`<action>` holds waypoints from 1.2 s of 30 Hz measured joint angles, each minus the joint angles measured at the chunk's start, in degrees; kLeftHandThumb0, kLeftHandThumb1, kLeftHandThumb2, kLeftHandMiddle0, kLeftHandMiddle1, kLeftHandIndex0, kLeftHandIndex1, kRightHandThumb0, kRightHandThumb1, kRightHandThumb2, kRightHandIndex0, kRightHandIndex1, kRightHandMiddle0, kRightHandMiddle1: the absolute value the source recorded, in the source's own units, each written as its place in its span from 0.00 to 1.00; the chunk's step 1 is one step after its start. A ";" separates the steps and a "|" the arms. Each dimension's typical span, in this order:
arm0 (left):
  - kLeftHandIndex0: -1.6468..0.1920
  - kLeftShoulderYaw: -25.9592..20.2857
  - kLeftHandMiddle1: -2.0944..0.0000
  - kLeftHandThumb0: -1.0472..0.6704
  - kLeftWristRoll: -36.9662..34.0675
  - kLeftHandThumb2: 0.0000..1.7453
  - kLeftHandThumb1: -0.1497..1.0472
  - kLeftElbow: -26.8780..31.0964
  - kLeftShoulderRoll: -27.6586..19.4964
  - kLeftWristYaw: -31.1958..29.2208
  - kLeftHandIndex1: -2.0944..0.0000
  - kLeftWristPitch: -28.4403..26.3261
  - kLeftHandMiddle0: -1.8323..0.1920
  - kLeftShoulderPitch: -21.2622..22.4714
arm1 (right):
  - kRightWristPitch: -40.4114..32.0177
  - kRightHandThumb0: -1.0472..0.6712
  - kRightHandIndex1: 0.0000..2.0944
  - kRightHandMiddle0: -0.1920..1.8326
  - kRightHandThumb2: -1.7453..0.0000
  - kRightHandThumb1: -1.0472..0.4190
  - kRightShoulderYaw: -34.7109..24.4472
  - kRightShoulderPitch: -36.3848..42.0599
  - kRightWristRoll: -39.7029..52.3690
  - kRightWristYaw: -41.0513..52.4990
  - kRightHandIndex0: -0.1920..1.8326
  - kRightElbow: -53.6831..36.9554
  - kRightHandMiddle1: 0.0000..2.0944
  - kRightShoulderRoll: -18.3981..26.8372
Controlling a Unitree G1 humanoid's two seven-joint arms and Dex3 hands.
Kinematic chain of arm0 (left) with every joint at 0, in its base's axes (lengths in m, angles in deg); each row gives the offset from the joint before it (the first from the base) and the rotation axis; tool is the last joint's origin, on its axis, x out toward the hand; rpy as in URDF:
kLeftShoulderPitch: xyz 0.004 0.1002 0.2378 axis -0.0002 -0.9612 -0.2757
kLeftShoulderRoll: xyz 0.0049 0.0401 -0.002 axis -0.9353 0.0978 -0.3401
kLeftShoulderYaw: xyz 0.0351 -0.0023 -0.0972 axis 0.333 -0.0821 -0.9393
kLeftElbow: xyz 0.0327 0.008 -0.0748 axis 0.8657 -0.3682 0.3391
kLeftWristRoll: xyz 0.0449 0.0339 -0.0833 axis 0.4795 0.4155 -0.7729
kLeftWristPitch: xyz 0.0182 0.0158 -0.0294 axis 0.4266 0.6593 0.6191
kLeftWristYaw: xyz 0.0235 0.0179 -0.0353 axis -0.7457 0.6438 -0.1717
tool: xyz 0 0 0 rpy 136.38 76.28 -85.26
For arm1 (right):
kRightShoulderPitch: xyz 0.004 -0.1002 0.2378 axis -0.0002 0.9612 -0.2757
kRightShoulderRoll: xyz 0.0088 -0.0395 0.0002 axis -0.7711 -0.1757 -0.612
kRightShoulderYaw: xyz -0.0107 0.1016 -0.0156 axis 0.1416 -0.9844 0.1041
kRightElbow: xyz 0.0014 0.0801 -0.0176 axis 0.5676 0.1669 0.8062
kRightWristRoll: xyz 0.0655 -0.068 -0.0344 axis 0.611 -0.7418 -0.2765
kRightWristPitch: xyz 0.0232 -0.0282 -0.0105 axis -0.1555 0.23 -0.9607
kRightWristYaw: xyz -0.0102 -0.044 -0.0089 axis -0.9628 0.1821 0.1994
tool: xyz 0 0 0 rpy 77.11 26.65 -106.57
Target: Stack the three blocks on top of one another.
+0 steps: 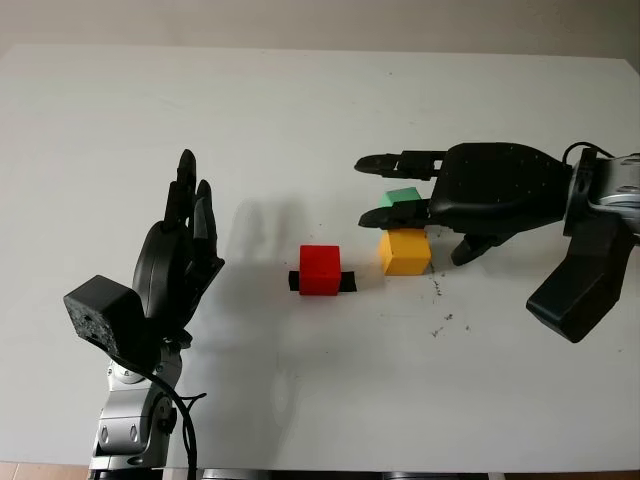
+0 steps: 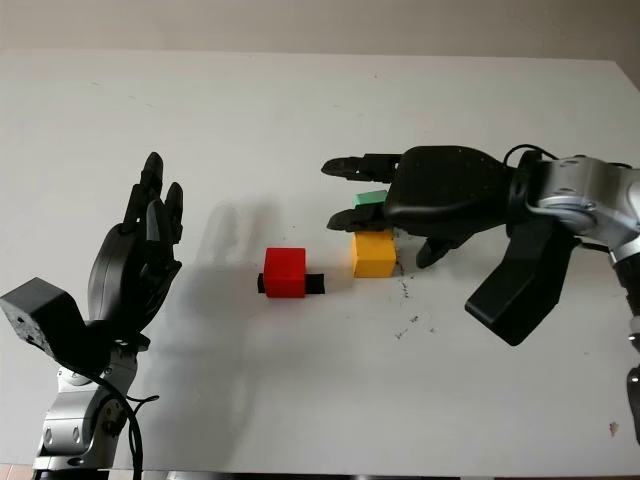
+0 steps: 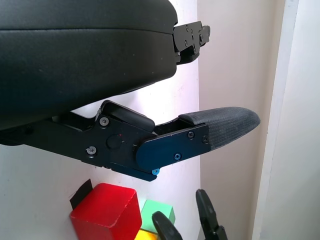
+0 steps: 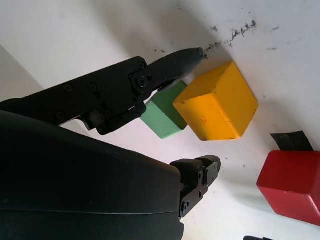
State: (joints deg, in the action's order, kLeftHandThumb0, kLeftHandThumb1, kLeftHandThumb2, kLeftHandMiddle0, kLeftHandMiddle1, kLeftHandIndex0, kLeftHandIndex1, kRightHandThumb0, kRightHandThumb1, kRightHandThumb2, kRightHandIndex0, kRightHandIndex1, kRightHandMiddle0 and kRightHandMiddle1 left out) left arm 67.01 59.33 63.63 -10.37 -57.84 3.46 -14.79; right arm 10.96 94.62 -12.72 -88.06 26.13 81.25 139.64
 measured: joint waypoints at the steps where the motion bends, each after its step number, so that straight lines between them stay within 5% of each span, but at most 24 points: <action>1: 0.99 0.00 0.97 0.16 0.00 0.40 1.00 0.01 0.00 0.00 0.98 -0.04 0.98 -0.01 | 0.12 0.38 0.03 0.25 0.97 0.11 0.25 -0.10 -0.32 -0.81 0.06 0.32 0.05 -0.10; 31: 0.99 0.01 0.97 0.16 -0.02 0.40 1.00 0.60 -0.01 -0.38 0.97 -0.27 0.99 -0.65 | 0.92 0.36 0.04 0.40 0.97 0.10 6.75 -4.22 -9.30 -18.07 0.11 6.65 0.13 -2.14; 34: 0.99 0.01 0.97 0.16 -0.02 0.40 1.00 0.60 -0.01 -0.42 0.97 -0.27 0.99 -0.68 | 1.39 0.36 0.04 0.46 0.97 0.10 6.76 -4.22 -8.95 -18.59 0.13 7.12 0.19 -2.17; 36: 0.99 0.01 0.97 0.16 -0.02 0.40 1.00 0.60 -0.01 -0.42 0.97 -0.27 0.99 -0.69 | 1.85 0.35 0.03 0.43 0.97 0.09 6.76 -4.22 -8.73 -18.91 0.14 7.68 0.32 -2.23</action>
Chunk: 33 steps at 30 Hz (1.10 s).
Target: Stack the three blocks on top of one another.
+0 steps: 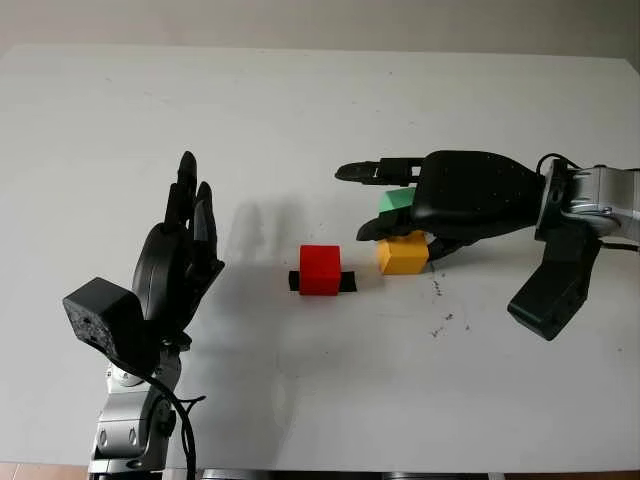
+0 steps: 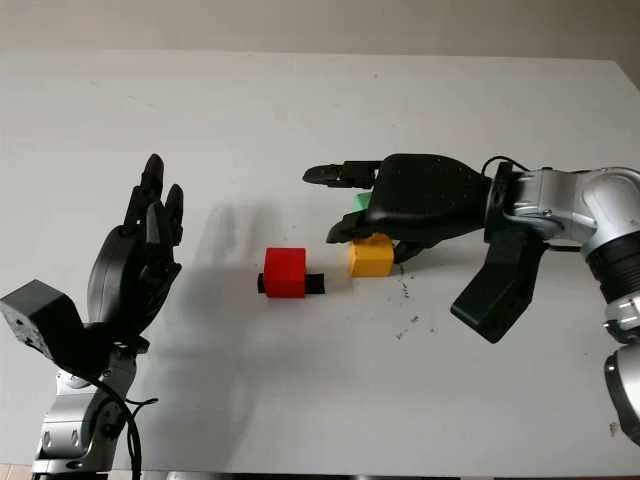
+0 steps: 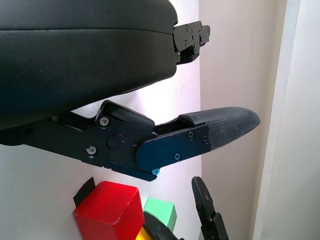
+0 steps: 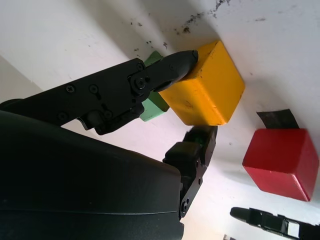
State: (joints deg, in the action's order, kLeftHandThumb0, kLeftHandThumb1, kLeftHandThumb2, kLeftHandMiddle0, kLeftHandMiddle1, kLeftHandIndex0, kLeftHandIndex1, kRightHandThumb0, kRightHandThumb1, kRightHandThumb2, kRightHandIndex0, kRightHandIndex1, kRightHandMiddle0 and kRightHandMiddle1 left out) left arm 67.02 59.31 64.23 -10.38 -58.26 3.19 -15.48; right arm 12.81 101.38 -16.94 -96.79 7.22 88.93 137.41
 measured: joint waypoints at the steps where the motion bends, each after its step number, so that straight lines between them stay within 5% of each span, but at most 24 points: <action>1: 0.99 0.00 0.97 0.16 0.00 0.40 1.00 0.03 0.00 0.00 0.97 -0.06 0.99 -0.01 | 0.10 0.35 0.03 0.41 0.97 0.09 0.00 -0.01 0.14 -0.17 0.14 0.30 0.38 -0.02; 5: 0.99 0.00 0.97 0.16 0.00 0.40 1.00 0.18 -0.01 0.00 0.97 -0.29 0.99 -0.08 | 1.03 0.34 0.03 0.36 0.97 0.09 0.00 -0.23 1.64 0.46 0.14 1.41 0.57 -0.03; 9: 0.99 -0.01 0.97 0.16 0.00 0.40 1.00 0.18 -0.01 0.00 0.97 -0.33 0.99 -0.12 | 1.75 0.34 0.03 0.36 0.97 0.08 0.00 -0.25 3.40 2.31 0.15 1.83 0.63 -0.05; 33: 0.98 0.02 0.97 0.15 0.23 0.39 1.00 0.16 -0.02 0.40 0.97 -0.97 0.98 -0.11 | 0.87 0.38 0.03 0.30 0.97 0.06 -1.35 -2.95 9.54 9.95 0.18 1.72 0.71 -0.88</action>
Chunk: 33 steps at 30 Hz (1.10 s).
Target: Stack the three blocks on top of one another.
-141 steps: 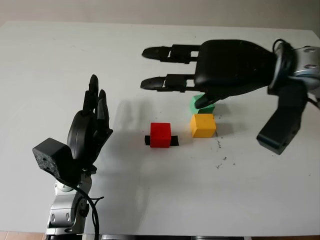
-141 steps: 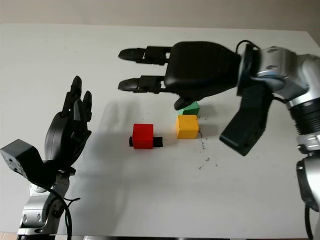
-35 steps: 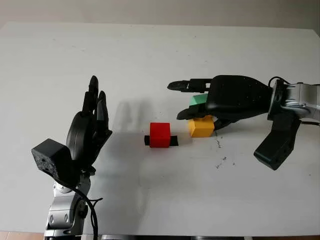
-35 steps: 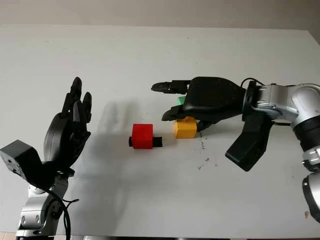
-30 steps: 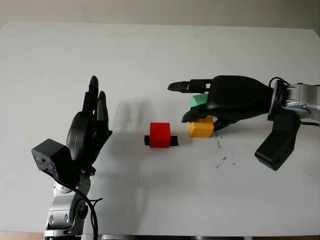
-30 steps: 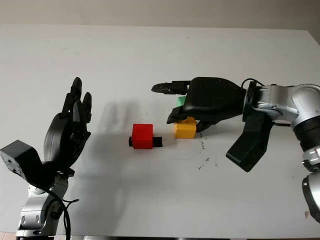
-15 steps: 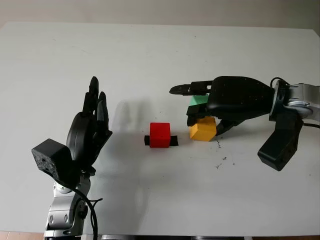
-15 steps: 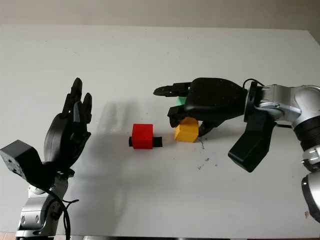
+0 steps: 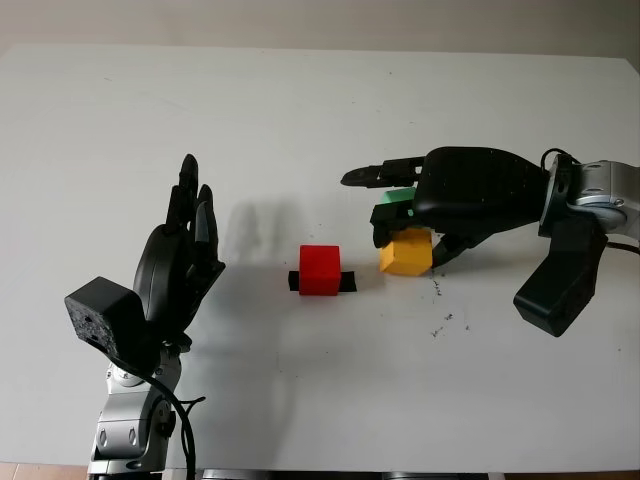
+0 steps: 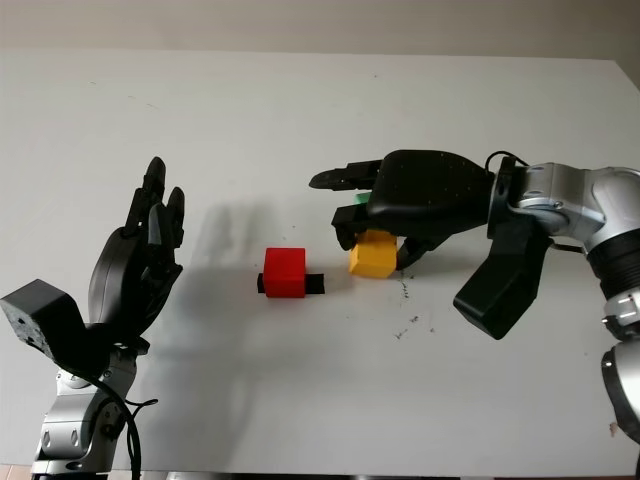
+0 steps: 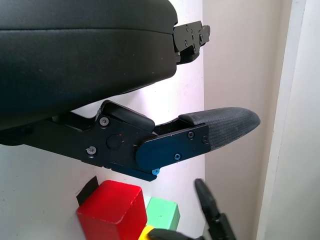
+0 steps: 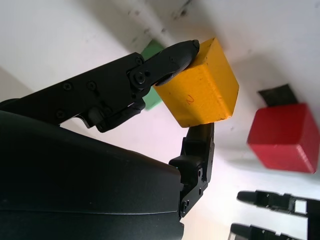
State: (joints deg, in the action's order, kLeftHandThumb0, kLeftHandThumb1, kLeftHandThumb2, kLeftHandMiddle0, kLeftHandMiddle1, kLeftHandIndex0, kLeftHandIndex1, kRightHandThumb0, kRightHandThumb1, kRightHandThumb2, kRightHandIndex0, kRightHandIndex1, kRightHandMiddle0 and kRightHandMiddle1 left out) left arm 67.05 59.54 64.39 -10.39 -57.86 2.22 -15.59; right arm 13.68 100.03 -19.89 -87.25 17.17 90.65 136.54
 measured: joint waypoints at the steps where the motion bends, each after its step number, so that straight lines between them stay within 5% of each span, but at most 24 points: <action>1: 0.98 0.01 0.97 0.15 0.06 0.39 1.00 -0.02 0.00 0.04 0.97 0.00 0.98 0.02 | -0.26 0.38 0.03 0.31 0.97 0.07 -0.02 -0.81 0.51 1.24 0.19 -0.15 0.68 -0.13; 13: 0.98 0.20 0.97 0.15 0.33 0.40 1.00 -0.80 -0.04 0.16 0.97 0.02 0.98 0.89 | -9.61 0.39 0.02 0.35 0.97 0.07 0.00 -9.38 13.58 26.73 0.20 -7.50 0.56 -6.64; 22: 0.99 0.26 0.98 0.15 0.43 0.40 1.00 -0.87 0.06 0.17 0.98 0.04 0.98 1.22 | -14.36 0.36 0.02 0.31 0.97 0.07 -0.01 -10.59 23.50 37.61 0.19 -6.93 0.64 -11.99; 33: 0.98 0.21 0.97 0.14 0.44 0.40 1.00 -0.87 0.07 0.27 0.97 0.03 0.98 1.22 | -15.92 0.37 0.02 0.29 0.97 0.03 -0.08 -9.88 31.11 45.68 0.16 -6.90 0.66 -13.11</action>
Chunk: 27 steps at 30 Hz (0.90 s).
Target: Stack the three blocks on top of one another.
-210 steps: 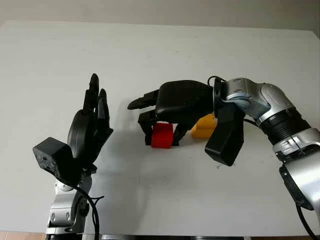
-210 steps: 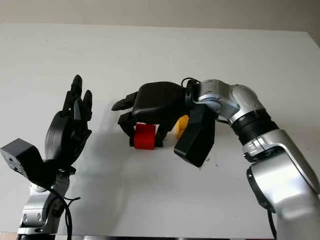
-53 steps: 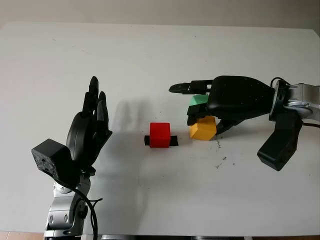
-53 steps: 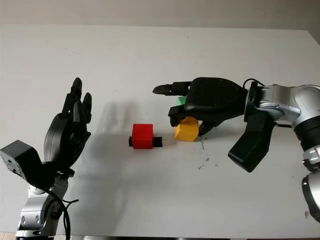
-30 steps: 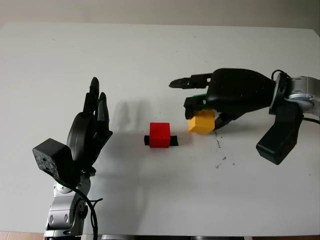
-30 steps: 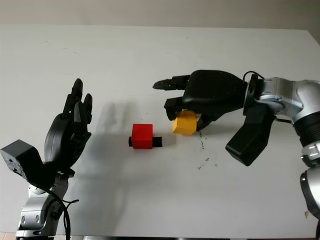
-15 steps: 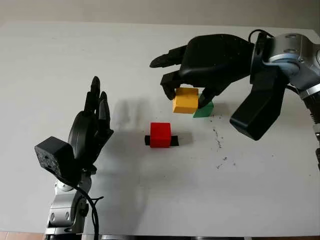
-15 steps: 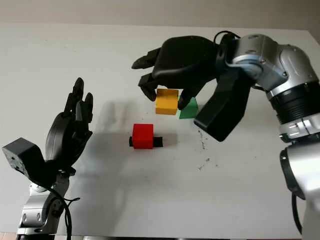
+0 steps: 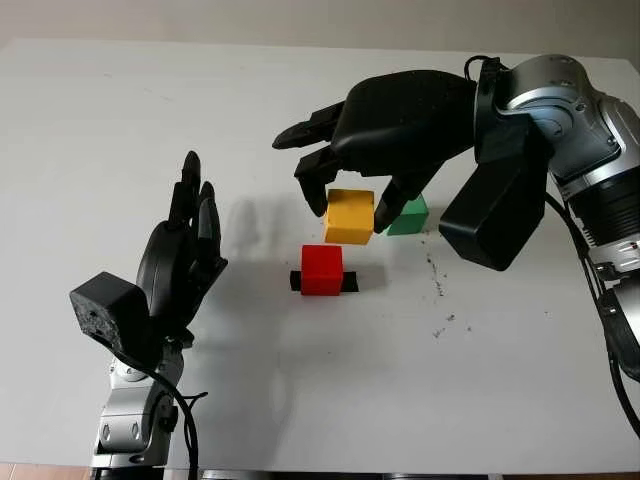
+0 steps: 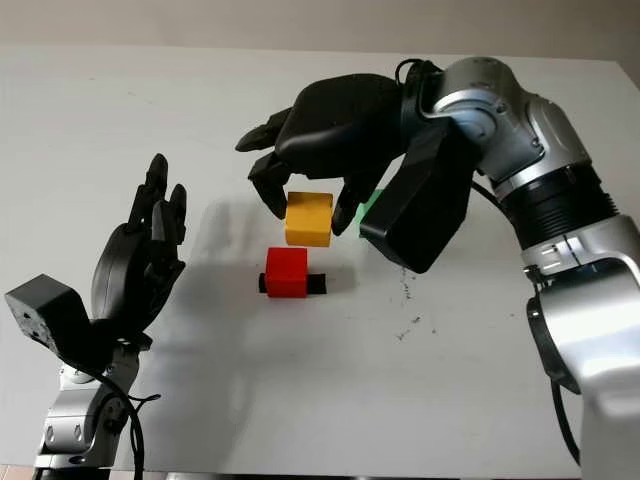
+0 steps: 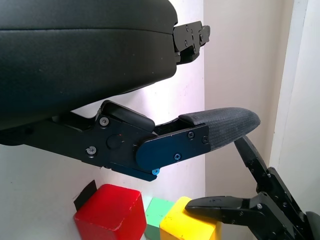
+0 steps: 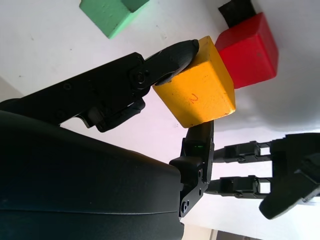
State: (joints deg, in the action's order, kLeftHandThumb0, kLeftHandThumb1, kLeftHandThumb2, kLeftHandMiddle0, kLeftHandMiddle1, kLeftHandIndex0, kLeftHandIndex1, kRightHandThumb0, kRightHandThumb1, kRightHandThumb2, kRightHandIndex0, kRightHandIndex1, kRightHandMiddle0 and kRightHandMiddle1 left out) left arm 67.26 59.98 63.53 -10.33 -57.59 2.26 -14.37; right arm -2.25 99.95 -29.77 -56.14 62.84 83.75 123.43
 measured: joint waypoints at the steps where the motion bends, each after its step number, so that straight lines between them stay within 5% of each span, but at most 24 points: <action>1: 0.98 0.00 0.97 0.15 0.00 0.40 1.00 0.00 0.00 -0.01 0.97 0.00 0.98 0.00 | -0.46 0.37 0.02 0.29 0.97 0.04 -0.02 0.31 0.56 0.54 0.16 -0.25 0.66 -0.03; 27: 0.98 0.00 0.97 0.15 0.03 0.40 1.00 0.00 0.04 -0.02 0.97 0.00 0.98 -0.01 | -2.18 0.33 0.02 0.26 0.97 0.05 -1.15 2.83 1.95 2.78 0.15 -0.17 0.72 -4.89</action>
State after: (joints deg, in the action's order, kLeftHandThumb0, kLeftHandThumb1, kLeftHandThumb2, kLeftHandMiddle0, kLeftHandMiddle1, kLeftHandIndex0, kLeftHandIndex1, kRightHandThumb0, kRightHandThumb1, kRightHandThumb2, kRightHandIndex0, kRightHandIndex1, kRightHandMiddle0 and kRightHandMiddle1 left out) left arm 67.26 60.02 63.53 -10.29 -57.60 2.26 -14.38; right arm -4.43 98.81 -26.94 -54.19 65.62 83.57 118.54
